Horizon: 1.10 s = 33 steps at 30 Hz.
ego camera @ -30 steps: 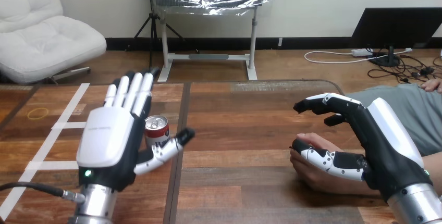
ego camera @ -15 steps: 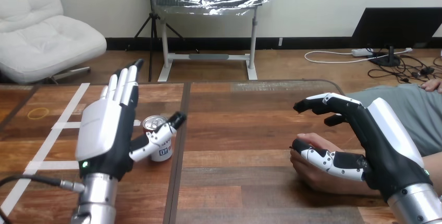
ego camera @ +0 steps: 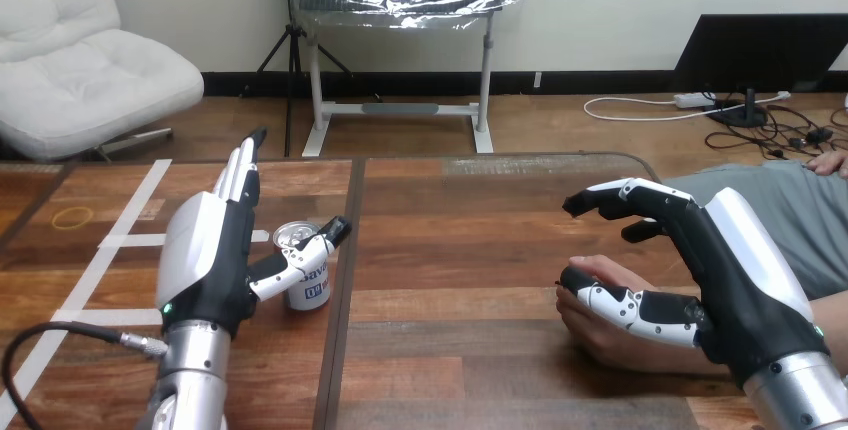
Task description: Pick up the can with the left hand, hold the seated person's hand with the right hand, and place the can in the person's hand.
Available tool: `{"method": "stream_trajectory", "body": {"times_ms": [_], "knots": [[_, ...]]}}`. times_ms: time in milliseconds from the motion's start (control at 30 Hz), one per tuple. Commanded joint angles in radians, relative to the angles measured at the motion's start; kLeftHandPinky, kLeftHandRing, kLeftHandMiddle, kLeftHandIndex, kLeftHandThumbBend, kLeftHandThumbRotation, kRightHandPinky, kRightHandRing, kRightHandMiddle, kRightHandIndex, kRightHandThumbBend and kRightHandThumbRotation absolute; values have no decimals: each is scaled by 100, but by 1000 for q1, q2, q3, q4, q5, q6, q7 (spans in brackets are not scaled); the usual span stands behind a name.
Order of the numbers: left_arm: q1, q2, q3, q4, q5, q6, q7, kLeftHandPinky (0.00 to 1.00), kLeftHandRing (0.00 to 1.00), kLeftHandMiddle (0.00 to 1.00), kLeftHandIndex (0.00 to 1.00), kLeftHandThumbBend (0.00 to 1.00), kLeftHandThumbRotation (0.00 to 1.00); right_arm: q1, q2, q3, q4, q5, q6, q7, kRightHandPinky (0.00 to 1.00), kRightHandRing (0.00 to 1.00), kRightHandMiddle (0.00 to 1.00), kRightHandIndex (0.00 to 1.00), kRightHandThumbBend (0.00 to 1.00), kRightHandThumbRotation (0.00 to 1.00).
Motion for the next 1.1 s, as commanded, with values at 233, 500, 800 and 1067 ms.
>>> {"method": "stream_trajectory", "body": {"times_ms": [233,500,800,1067], "knots": [[-160,-47,47,120,-66,4,-40,89,95,99,100,85,48,-59,-20,-15,-27,13,-16,0,70,78,78,68,57,0],[-214,-61,47,200,-70,36,-48,89,95,99,100,89,51,-59,-23,-17,-29,13,-13,4,70,78,78,68,57,0],[-266,-77,53,271,-89,76,-81,89,96,99,100,94,55,-60,-24,-17,-32,14,-10,8,70,78,78,68,57,0],[-302,-89,56,328,-98,74,-105,87,94,98,99,96,54,-59,-26,-17,-31,11,-12,11,71,78,78,68,57,0]]}}
